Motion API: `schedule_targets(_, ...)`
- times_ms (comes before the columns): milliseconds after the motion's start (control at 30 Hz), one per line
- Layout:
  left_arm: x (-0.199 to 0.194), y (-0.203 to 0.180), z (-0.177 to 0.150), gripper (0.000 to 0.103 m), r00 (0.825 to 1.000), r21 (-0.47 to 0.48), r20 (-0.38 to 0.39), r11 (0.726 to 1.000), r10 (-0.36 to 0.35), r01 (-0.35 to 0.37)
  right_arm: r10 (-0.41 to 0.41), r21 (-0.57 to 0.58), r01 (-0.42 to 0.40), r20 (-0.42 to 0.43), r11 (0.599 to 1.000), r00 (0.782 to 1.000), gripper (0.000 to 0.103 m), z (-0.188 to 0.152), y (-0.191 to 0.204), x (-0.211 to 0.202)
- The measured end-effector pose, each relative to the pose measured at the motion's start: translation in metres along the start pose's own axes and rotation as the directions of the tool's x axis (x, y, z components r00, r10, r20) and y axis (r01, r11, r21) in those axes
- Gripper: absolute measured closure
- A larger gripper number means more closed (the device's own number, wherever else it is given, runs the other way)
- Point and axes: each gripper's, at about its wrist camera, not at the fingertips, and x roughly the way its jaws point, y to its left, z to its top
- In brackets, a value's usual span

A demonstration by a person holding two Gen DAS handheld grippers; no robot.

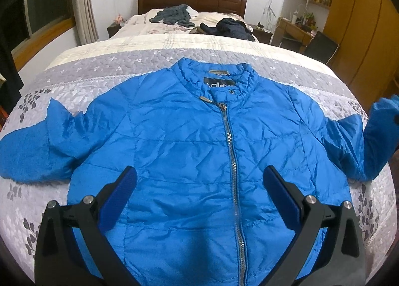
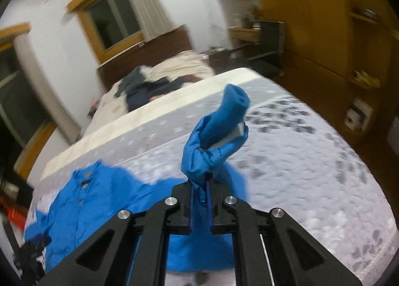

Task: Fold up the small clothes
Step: 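Grasp the cuff of the blue jacket sleeve with the right gripper and lift, then carry the sleeve cuff across the jacket front toward the left tool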

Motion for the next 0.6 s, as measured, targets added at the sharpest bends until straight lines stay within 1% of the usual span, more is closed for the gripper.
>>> schedule_targets(67, 0.000, 0.002, 0.001, 0.003, 1.000, -0.004, 0.001, 1.000, 0.000, 0.000, 0.032, -0.053, -0.033, -0.014, 0.998, 0.999, 0.096, -0.005, 0.027, 0.006)
schedule_targets(133, 0.000, 0.005, 0.002, 0.003, 1.000, -0.013, 0.003, 1.000, 0.000, 0.000, 0.081, -0.098, -0.084, -0.032, 0.992, 0.996, 0.096, -0.012, 0.052, 0.011)
schedule_targets(233, -0.002, 0.011, 0.003, 0.003, 1.000, -0.029, 0.005, 1.000, -0.004, 0.004, 0.114, -0.157, -0.121, -0.052, 0.980, 0.992, 0.096, -0.021, 0.083, 0.018)
schedule_targets(433, -0.004, 0.020, 0.006, 0.003, 1.000, -0.056, 0.012, 0.998, -0.011, 0.011, 0.163, -0.294, -0.190, -0.114, 0.937, 0.980, 0.096, -0.052, 0.145, 0.034)
schedule_targets(600, -0.005, 0.022, 0.008, 0.003, 1.000, -0.062, 0.014, 0.998, -0.023, 0.024, 0.196, -0.373, -0.246, -0.167, 0.895, 0.966, 0.096, -0.081, 0.176, 0.042)
